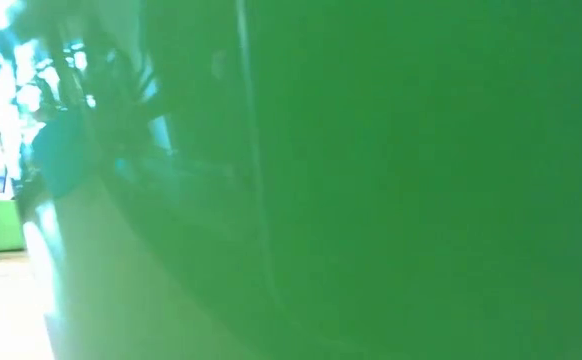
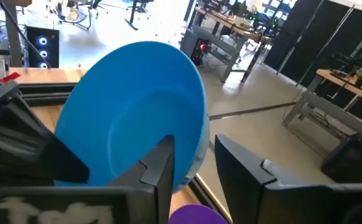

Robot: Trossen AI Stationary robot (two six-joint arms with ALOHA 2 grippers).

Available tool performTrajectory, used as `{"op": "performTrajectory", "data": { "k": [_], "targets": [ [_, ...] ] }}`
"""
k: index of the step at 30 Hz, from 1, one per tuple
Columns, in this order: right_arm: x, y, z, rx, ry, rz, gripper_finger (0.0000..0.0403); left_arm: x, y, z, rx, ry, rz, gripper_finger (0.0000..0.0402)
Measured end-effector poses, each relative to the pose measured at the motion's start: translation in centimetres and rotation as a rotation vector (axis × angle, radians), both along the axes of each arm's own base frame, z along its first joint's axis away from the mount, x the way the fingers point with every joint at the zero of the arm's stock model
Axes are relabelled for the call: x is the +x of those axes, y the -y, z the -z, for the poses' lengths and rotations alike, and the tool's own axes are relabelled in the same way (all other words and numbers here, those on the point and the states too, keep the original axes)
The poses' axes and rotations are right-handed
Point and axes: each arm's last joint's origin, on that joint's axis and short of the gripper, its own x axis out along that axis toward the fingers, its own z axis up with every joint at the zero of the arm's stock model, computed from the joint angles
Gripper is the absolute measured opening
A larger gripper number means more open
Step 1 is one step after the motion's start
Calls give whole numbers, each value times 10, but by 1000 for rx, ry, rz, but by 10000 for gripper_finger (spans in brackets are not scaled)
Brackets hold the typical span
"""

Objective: Pick & Place Mini bowls
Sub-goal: Put the top blue bowl on the shelf

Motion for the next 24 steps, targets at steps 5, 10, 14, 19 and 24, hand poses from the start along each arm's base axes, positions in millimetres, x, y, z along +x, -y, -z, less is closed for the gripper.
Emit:
{"op": "performTrajectory", "data": {
  "k": [5, 10, 14, 19, 24],
  "targets": [
    [0, 0, 1, 2, -4, -2, 57, 0, 0, 0, -2, 4, 0, 0],
    [0, 0, 1, -1, -6, 3, 14, 0, 0, 0, -8, 16, 2, 0],
    [-1, 1, 1, -5, -9, 5, 10, 0, 0, 0, -12, 22, 0, 1],
    [-1, 1, 1, -4, -11, 5, 9, 1, 0, 0, -29, 45, -4, 11],
    [-1, 1, 2, -4, -15, 10, 8, 0, 0, -1, -32, 54, -9, 35]
  ]
}}
